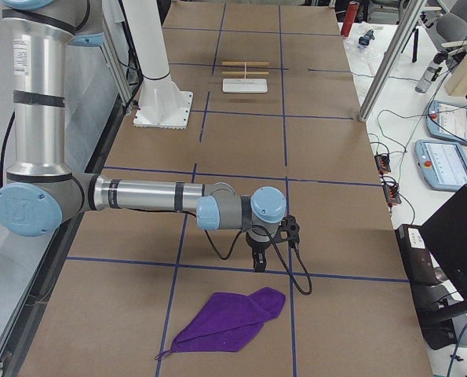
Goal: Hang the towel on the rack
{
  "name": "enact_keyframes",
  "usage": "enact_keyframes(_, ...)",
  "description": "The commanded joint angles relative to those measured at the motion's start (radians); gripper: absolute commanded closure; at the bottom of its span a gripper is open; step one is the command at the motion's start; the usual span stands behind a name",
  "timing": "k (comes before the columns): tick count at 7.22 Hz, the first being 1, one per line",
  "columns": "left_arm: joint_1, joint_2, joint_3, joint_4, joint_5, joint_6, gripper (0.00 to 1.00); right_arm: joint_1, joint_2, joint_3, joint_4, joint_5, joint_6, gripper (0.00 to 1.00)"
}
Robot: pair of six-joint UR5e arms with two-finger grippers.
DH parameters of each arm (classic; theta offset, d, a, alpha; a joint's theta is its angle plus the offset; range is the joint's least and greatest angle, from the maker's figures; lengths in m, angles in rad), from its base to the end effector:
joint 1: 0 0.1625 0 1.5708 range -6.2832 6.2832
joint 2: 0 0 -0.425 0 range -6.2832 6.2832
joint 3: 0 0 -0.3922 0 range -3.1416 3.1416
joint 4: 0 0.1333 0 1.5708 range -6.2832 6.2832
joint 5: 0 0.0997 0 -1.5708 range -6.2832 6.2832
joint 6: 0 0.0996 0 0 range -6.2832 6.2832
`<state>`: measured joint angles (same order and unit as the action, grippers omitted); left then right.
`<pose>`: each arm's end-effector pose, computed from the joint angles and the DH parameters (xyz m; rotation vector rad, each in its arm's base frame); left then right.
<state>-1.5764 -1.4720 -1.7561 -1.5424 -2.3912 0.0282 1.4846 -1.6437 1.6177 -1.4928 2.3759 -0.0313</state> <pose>-0.0630 -0.4519 0.6136 0.0687 0.8192 0.0452 0.0213 -0.4678 0.6603 0.0271 -0.8066 -0.1320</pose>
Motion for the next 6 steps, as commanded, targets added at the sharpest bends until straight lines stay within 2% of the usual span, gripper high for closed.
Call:
enact_keyframes(1,0.006,0.004,0.0,-0.013,0.003,0.01,0.0,-0.001,0.002,-0.002,0.002,0.0,0.001,0.0)
enact_keyframes(4,0.006,0.004,-0.003,-0.013,0.001,0.01,0.0,0.0,0.002,0.016,0.037,0.028,0.005,0.0)
enact_keyframes(5,0.006,0.004,-0.003,-0.015,0.0,0.009,0.0,-0.004,-0.007,0.068,0.069,0.025,0.063,0.0)
enact_keyframes(6,0.006,0.004,-0.005,-0.015,0.0,0.007,0.0,-0.027,-0.013,0.071,0.148,0.02,0.109,0.0)
